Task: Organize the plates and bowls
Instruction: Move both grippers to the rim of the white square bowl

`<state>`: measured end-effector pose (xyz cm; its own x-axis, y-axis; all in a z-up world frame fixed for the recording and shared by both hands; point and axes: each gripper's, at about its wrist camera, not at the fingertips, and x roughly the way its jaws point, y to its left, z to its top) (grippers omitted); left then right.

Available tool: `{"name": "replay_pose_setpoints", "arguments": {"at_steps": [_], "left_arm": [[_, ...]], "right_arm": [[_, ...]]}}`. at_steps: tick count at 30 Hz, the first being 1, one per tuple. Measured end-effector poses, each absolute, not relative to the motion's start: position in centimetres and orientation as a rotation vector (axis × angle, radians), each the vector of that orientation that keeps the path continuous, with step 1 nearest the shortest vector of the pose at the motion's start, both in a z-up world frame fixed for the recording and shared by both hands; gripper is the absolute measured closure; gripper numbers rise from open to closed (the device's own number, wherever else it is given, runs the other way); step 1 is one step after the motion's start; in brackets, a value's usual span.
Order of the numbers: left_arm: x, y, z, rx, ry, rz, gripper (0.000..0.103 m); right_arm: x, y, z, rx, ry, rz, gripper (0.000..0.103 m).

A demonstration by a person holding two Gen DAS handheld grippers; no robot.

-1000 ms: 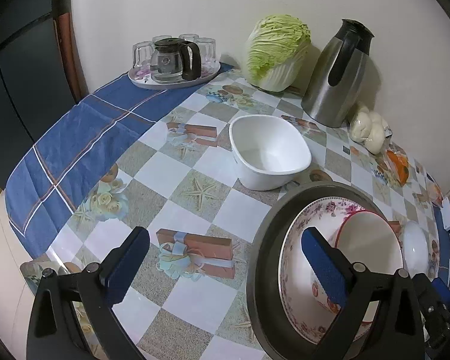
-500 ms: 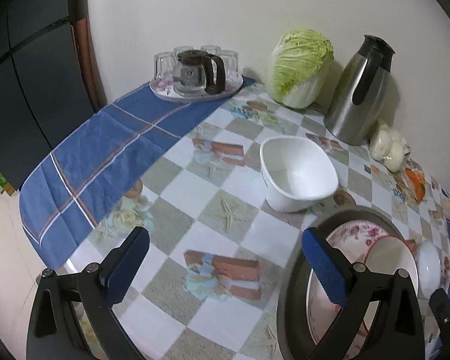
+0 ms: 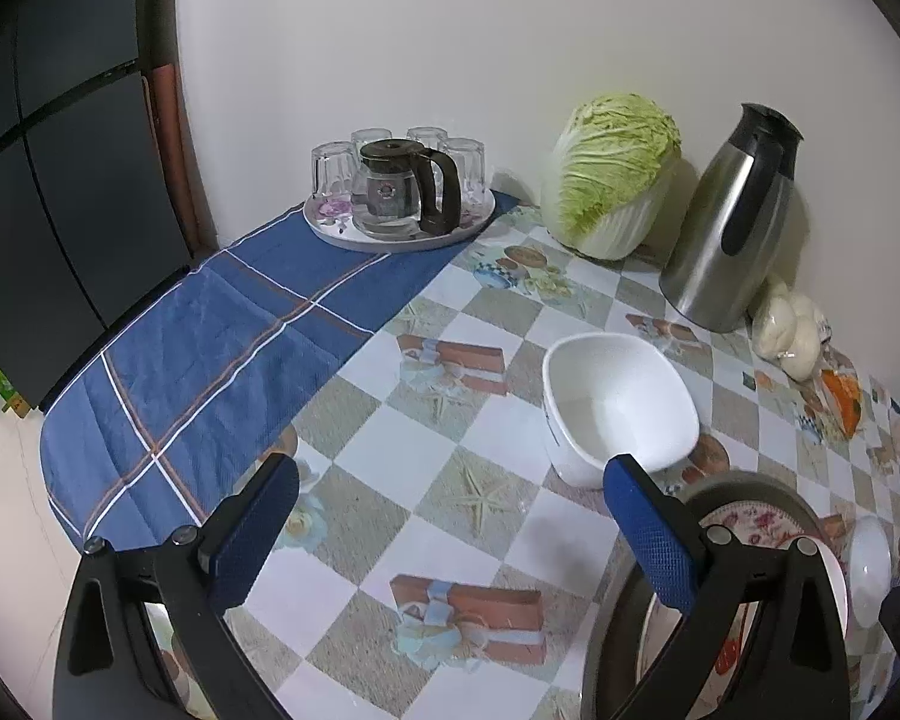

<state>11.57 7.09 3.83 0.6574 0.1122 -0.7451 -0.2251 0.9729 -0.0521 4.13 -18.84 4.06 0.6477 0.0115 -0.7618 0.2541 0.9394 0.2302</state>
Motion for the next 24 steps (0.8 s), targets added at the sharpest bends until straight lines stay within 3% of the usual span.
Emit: {"name": "replay_pose_setpoints", "arguments": {"at_steps": [24], "left_arm": [[14.8,10.2,3.6,-0.253,0.848,0.155,0.002]], "right_arm": [[10.6,-12.0,8.6,0.242,0.949,-0.082,0.0]]}}
